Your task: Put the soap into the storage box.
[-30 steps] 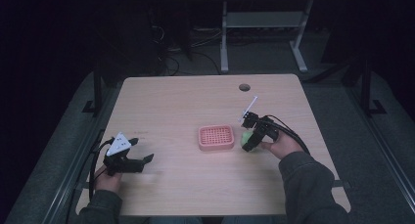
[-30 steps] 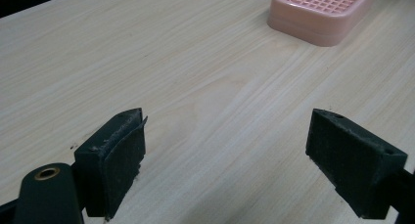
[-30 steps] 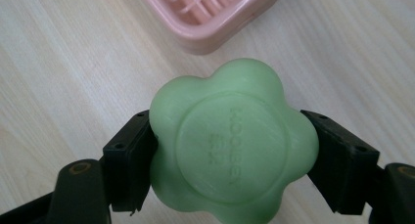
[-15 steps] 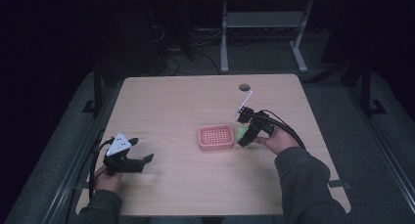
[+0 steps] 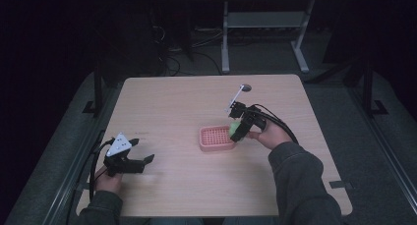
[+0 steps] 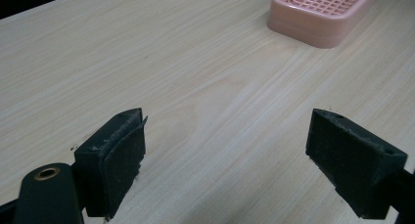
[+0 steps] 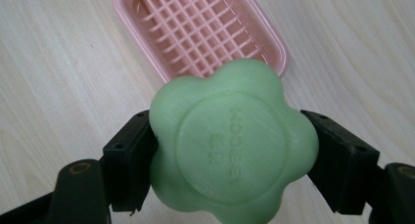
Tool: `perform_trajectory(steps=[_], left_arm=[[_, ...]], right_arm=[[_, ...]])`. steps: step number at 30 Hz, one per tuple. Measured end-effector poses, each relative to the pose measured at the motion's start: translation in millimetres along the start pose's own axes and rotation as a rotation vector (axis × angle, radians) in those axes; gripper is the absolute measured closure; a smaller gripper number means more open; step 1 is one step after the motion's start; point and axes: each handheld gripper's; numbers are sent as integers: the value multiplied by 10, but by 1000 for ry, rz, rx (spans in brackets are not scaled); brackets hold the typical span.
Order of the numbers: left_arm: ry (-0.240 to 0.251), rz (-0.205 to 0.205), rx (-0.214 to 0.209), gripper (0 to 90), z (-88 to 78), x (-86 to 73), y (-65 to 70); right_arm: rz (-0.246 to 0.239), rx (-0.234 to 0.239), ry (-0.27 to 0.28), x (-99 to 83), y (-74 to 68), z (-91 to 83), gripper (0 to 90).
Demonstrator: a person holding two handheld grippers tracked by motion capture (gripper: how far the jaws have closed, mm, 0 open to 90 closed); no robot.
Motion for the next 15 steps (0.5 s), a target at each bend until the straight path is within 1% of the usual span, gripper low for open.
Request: perform_trajectory(steps=[2,7,8,9,11,13,15], left_arm=[[0,-1,-1,144,0,1,-1],[0,-3,-2,144,-2,1,-1],[0,-2,-2,144,-3,2,-1],[3,-2,-3,144,-3,1,-1],[3,-2,-3,144,-4,1,-3],[3,-3,-3,144,-3,1,-3],[4,-4,-4,144,-2,2,-2]], right_arm=[[-12,-4,0,43,-3,7,256],[-16,-2,3,143,-11,30,256],[-11,9,7,157,-10,35,256],[-13,7,13,169,-7,48,256],[-13,13,10,193,-16,68,256],[-15,10,8,213,-23,96,256],[-16,21,3,234,-29,117,256]])
Point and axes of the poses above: each handheld gripper's, and its own axes: z roughly forward along the jaws, x roughly out of its top, y roughly to its right, and after that the axes turned 11 degrees about -x, right-handed
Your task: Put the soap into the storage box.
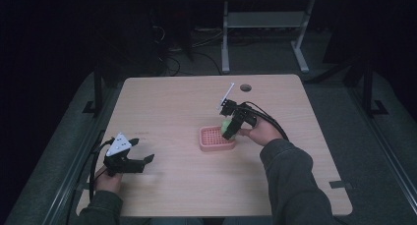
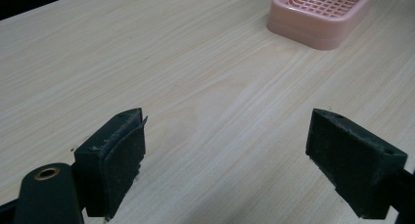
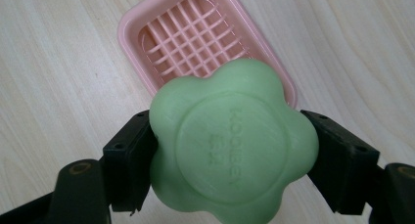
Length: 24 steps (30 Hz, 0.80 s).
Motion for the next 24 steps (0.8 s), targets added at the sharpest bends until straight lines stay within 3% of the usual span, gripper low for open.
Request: perform_trajectory(steps=[8,17,24], left_arm=[[1,1,-1,144,2,1,-2],[2,-2,-5,144,10,10,1],[1,-1,-3,144,10,7,-10]], right_arm=[[-18,-4,-19,112,-38,28,256],[-22,5,-3,233,-69,20,256],[-39,5,-15,289,-109,116,256]])
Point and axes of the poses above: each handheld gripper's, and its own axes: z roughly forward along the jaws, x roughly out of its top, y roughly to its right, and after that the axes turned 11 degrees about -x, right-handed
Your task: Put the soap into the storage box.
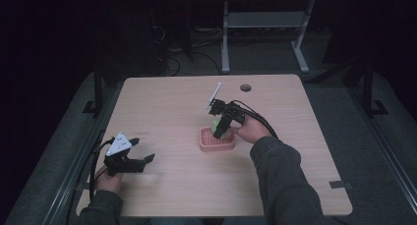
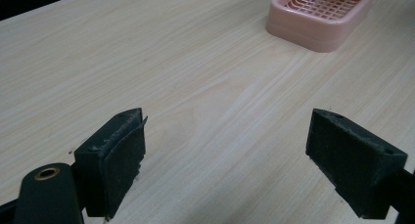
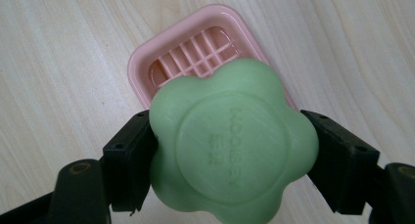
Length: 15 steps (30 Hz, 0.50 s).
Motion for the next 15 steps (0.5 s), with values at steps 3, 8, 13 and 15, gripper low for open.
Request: perform_trajectory(steps=[3,8,13,15], left_arm=[[2,0,-2,144,-2,1,4],[1,-1,-1,144,-3,1,5],[-3,3,1,144,-8,1,0],[4,2,2,144,-6,-2,0]], right_arm=[[-2,-2,0,9,-1,22,256],[12,6,1,3,0,82,256],[13,9,-9,9,-12,151,256],[11,11,-6,13,-12,174,256]])
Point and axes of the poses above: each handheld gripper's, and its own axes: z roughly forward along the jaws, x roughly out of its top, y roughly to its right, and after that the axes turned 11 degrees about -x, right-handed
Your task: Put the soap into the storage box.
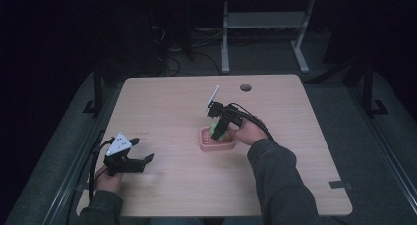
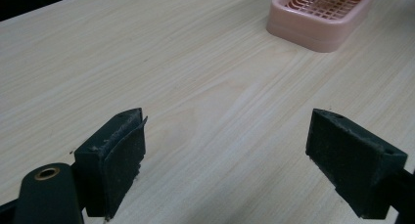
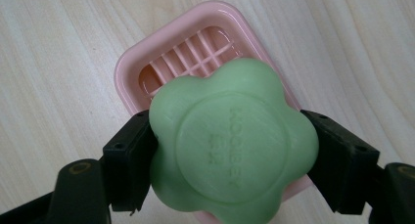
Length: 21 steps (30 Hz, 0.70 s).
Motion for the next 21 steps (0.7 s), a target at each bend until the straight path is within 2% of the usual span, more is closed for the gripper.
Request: perform_trajectory(steps=[21], left_arm=[[7,1,-1,144,-2,-1,-1]], right_arm=[[2,-17,-2,31,-49,124,255]])
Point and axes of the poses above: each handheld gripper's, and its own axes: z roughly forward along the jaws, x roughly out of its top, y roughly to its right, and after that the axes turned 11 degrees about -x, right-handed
